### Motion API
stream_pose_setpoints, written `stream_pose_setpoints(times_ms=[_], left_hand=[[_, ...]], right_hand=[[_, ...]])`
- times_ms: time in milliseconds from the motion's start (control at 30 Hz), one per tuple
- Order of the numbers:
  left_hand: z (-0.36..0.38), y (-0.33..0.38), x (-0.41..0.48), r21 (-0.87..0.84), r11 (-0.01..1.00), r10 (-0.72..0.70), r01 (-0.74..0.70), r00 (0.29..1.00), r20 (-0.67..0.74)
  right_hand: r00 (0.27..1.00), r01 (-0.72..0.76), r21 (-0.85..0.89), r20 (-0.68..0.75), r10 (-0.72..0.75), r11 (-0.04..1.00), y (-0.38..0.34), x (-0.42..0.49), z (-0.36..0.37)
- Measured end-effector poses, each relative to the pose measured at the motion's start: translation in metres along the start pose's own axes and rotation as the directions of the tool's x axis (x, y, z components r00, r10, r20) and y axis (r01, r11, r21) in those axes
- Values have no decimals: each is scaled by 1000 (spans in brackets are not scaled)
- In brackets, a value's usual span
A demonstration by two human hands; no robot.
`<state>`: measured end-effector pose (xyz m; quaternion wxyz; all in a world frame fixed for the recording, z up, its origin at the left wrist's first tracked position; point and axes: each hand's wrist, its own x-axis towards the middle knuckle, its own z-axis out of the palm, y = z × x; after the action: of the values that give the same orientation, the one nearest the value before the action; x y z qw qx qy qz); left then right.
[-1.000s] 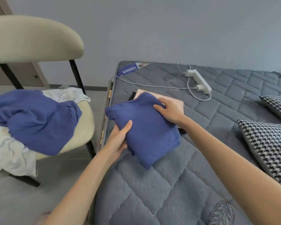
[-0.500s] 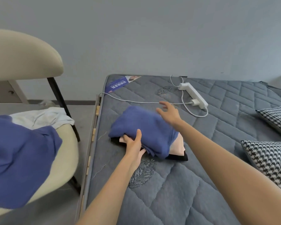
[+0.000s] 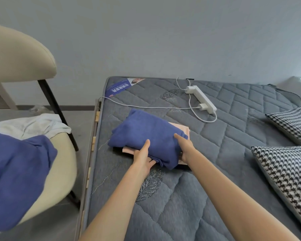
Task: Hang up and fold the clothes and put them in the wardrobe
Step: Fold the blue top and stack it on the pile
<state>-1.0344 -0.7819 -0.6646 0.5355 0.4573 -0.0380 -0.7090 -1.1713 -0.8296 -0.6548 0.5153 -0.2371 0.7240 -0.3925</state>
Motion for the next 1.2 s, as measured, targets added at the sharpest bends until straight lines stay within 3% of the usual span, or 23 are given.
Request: stream_pose_setpoints(times_ms=[367,433,500,600,700,800,933,1000,1100,1133,1200], left_hand=[[17,11,-12,-147,987,-45,60,994,101],[17,14,-13,-120,990,-59,72,992,108],[13,19,-14,-69,992,-94,102,990,101],[3,27,-10,-37,997,-65,67,996,52],[-4,37,-4,-176,984,-10,14,1000,27],[-6,49,5,-273,957,102,-99,995,-3],[-7,54,16,-290,943,141,-162,986,-95],[-8,48,16,-231,964,102,-131,986,-134],[-11,37,16,-84,991,84,-102,978,-193],[-12,35,16,-34,992,109,-118,973,-203],[-14,35,19,106,977,207,-186,949,-238]], right_hand=[[923,-336,117,241,301,935,-25,-17,7],[951,-245,104,219,218,964,-26,-13,10],[997,-26,44,80,23,999,-23,-3,15],[958,269,-152,-62,-281,951,-24,3,19],[915,385,-270,-9,-402,883,-31,-1,19],[872,490,-185,99,-480,852,-39,-1,13],[844,535,-84,104,-526,841,-46,2,-10],[881,472,-187,65,-468,862,-39,7,-24],[963,225,-428,-36,-265,875,-20,10,-39],[963,184,-499,-82,-257,847,-14,8,-40],[905,232,-616,-147,-400,753,-5,0,-35]])
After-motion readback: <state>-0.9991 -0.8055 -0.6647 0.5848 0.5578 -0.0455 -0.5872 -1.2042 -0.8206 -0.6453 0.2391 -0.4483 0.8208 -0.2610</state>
